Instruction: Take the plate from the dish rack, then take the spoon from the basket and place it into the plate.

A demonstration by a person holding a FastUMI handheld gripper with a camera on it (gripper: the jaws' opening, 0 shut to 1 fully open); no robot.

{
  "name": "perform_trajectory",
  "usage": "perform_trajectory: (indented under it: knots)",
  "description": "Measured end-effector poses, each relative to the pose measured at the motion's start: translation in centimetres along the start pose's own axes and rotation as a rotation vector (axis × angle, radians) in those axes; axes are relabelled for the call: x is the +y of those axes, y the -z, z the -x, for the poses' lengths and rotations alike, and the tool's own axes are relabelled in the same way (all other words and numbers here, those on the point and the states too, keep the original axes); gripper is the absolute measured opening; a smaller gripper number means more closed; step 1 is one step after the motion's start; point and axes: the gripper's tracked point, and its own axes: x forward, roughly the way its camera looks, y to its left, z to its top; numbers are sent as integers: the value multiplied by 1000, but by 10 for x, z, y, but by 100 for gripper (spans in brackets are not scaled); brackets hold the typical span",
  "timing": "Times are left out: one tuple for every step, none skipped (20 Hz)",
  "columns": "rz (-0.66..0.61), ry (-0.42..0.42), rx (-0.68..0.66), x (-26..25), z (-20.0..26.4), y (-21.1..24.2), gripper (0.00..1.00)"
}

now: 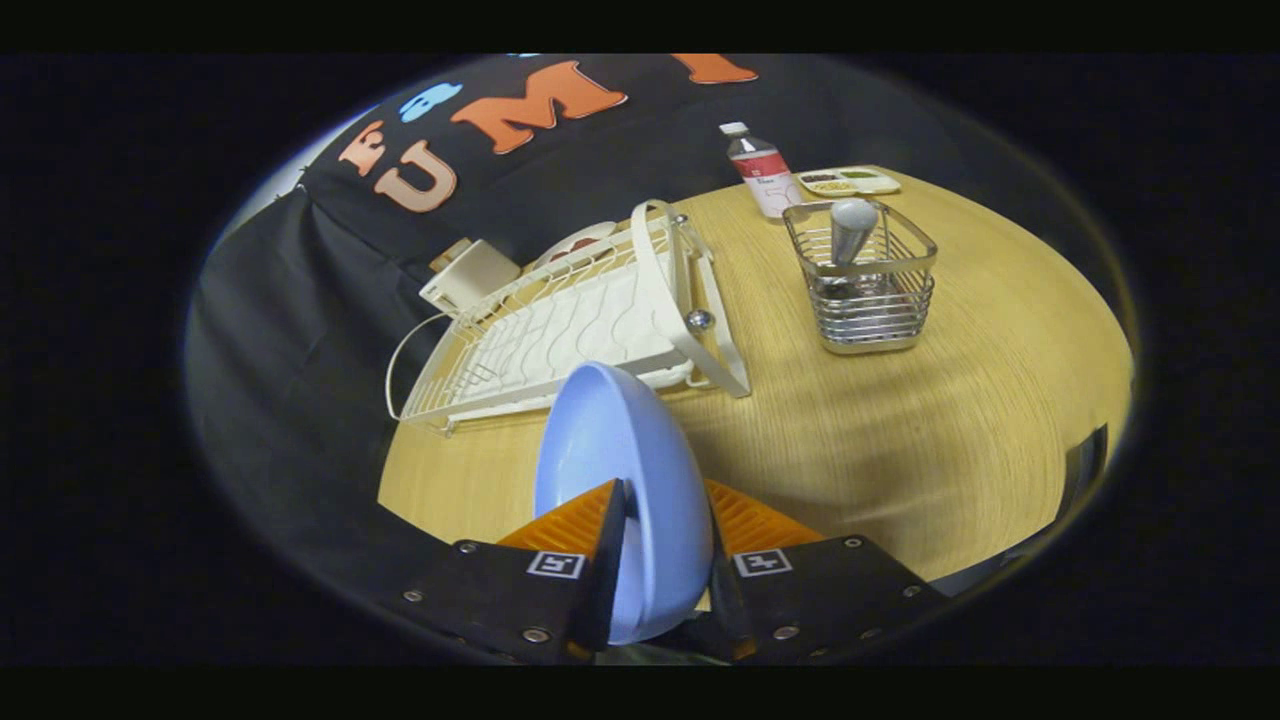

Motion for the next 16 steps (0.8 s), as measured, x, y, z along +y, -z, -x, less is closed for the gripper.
perform_trajectory:
  knots:
    - [0,11,8,-4,-3,3,46]
    - [-3,20,11,-7,-5,4,49]
    - [0,36,7,-12,-7,4,53]
    - [8,61,-2,-18,-10,3,55]
    - [16,82,-9,-24,-10,3,61]
    - [24,99,-15,-28,-10,2,65]
    - [44,132,-32,-35,-9,-1,69]
    - [76,176,-53,-46,-8,-6,69]
    - [103,202,-72,-51,-6,-9,69]
    - [119,210,-91,-54,-4,-12,70]
    - [129,212,-109,-53,1,-15,71]
    - [140,217,-136,-54,4,-20,72]
    - [157,233,-173,-55,7,-28,73]
    - [182,253,-221,-57,13,-39,73]
    - [217,279,-272,-60,20,-49,74]
    - [256,307,-327,-61,26,-62,74]
